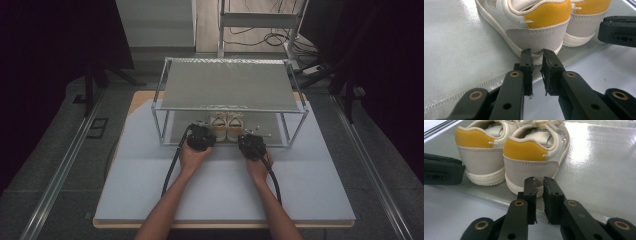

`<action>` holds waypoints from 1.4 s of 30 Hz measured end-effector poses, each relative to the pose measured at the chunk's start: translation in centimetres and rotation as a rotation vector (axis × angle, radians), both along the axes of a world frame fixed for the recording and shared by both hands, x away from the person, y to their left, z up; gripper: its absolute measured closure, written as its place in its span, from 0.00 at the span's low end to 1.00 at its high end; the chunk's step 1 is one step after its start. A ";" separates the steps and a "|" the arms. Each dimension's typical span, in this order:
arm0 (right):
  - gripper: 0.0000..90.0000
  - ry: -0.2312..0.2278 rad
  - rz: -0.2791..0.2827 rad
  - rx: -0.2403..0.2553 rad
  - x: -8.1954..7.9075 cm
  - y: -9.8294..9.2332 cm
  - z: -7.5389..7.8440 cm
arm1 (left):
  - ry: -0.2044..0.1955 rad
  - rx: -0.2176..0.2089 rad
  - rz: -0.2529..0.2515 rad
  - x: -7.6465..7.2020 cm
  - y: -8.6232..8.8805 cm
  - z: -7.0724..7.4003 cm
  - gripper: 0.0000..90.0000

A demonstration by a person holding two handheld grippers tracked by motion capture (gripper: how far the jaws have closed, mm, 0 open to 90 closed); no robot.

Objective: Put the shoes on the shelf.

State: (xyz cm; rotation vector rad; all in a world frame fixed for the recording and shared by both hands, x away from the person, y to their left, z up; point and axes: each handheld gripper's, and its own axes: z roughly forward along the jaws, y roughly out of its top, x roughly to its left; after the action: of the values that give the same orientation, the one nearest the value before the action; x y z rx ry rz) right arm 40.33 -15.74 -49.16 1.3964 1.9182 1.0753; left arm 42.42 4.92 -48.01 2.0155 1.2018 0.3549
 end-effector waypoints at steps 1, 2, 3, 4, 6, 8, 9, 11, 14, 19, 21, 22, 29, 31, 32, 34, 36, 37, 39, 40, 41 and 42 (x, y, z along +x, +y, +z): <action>0.88 0.003 0.001 0.004 0.0 0.0 0.0 | -0.005 -0.007 -0.004 -0.1 0.0 0.1 0.83; 0.87 0.003 0.004 0.008 -0.2 -0.2 0.0 | -0.015 -0.001 -0.002 -0.3 0.1 0.2 0.79; 0.87 0.000 0.004 0.009 -0.4 -0.2 0.1 | -0.019 -0.006 -0.003 -0.4 0.1 0.3 0.77; 0.87 -0.003 0.006 0.013 -0.5 -0.3 0.2 | -0.025 -0.010 0.000 -0.6 0.2 0.5 0.74; 0.85 -0.015 0.017 0.012 -1.1 -0.5 0.4 | -0.024 -0.030 -0.019 -1.0 0.5 0.9 0.67; 0.83 -0.025 0.034 0.020 -1.6 -0.7 0.6 | -0.029 -0.034 -0.037 -1.7 1.0 1.2 0.63; 0.82 -0.033 0.050 0.023 -2.1 -1.0 0.7 | -0.007 -0.066 0.004 -2.3 0.9 1.3 0.61; 0.78 -0.048 0.073 0.029 -2.7 -1.2 0.9 | -0.017 -0.066 -0.018 -2.9 1.4 1.6 0.57; 0.67 -0.056 0.111 0.046 -3.8 -1.7 1.3 | -0.021 -0.085 -0.024 -4.0 2.3 1.8 0.52; 0.56 -0.056 0.155 0.059 -5.5 -2.5 1.7 | -0.024 -0.100 -0.048 -5.7 3.6 2.0 0.50; 0.50 -0.038 0.183 0.065 -6.2 -2.9 1.7 | -0.030 -0.097 -0.061 -6.5 4.0 2.0 0.50; 0.49 -0.034 0.192 0.062 -6.5 -3.1 1.6 | -0.033 -0.096 -0.065 -6.9 4.1 2.0 0.50; 0.47 -0.020 0.210 0.059 -8.9 -5.0 0.7 | -0.045 -0.087 -0.086 -9.9 5.7 1.6 0.48; 0.47 -0.022 0.205 0.056 -9.3 -5.5 0.7 | -0.046 -0.081 -0.088 -10.5 6.1 1.5 0.47; 0.47 -0.021 0.207 0.056 -9.5 -5.7 0.8 | -0.047 -0.074 -0.090 -10.9 6.4 1.5 0.47; 0.47 -0.028 0.212 0.055 -10.0 -6.1 0.9 | -0.053 -0.070 -0.087 -11.7 7.0 1.5 0.46; 0.47 -0.033 0.216 0.040 -10.4 -6.4 0.9 | -0.056 -0.067 -0.084 -12.3 7.6 1.3 0.46; 0.47 -0.033 0.216 0.039 -10.5 -6.5 0.9 | -0.059 -0.066 -0.083 -12.5 7.8 1.2 0.46; 0.47 -0.033 0.214 0.039 -10.7 -6.8 0.9 | -0.056 -0.052 -0.079 -13.1 8.4 1.0 0.46; 0.47 -0.032 0.214 0.040 -10.8 -6.9 0.9 | -0.054 -0.041 -0.075 -13.3 8.8 0.9 0.46; 0.47 -0.031 0.216 0.037 -10.9 -7.1 1.0 | -0.054 -0.041 -0.067 -13.5 9.0 0.8 0.45; 0.47 -0.032 0.212 0.035 -11.0 -7.2 1.1 | -0.050 -0.044 -0.062 -13.8 9.4 0.7 0.45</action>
State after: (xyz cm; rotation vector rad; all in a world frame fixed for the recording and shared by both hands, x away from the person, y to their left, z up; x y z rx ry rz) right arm 29.37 -22.92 -48.07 1.2065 2.0680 1.2271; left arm 28.66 14.32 -47.33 1.9899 1.1048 0.3428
